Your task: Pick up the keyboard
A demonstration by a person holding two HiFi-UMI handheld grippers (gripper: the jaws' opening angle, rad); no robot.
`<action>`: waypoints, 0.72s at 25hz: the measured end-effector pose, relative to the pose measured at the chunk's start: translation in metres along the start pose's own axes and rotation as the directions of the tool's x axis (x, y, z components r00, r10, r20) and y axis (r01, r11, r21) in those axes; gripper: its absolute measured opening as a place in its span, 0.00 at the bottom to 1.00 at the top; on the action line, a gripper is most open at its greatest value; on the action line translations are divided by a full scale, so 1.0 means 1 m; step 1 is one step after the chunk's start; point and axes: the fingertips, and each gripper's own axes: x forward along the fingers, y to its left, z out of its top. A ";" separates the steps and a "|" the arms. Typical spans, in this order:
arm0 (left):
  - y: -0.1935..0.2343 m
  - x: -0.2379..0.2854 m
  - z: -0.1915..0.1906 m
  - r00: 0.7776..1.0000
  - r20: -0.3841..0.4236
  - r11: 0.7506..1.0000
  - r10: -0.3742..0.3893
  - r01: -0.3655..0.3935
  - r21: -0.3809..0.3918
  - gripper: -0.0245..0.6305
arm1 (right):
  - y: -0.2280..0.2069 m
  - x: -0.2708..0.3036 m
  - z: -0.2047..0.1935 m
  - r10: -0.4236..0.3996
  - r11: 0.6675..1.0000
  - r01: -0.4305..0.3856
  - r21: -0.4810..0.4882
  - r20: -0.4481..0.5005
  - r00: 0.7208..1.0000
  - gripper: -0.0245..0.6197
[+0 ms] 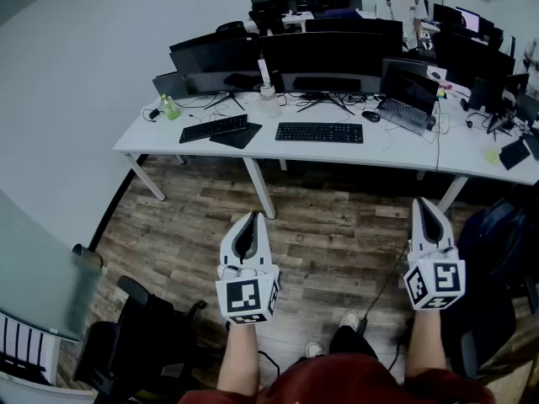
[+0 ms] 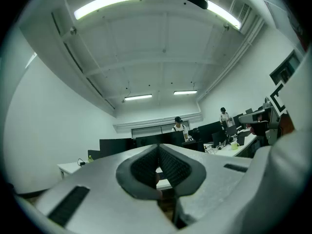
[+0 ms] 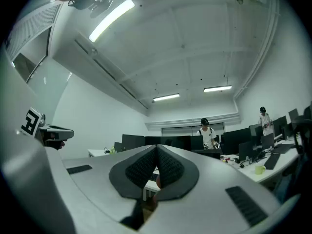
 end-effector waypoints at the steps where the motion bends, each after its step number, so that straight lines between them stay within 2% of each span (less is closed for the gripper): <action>1: -0.001 0.003 0.001 1.000 0.000 1.000 -0.001 0.001 -0.002 0.05 | -0.002 0.002 0.000 0.000 1.000 0.000 0.002 0.000 1.000 0.04; 7: -0.008 0.025 -0.001 1.000 -0.009 1.000 -0.008 0.008 -0.009 0.05 | -0.016 0.017 -0.007 -0.006 1.000 0.006 0.022 -0.008 1.000 0.04; 14: -0.016 0.059 -0.015 1.000 -0.002 0.999 -0.009 0.009 -0.048 0.05 | -0.032 0.044 -0.026 0.010 0.994 -0.011 0.111 0.008 1.000 0.04; 18: -0.020 0.091 -0.023 1.000 -0.018 1.000 -0.012 0.012 -0.027 0.05 | -0.043 0.072 -0.029 0.011 0.993 -0.013 0.114 0.015 1.000 0.04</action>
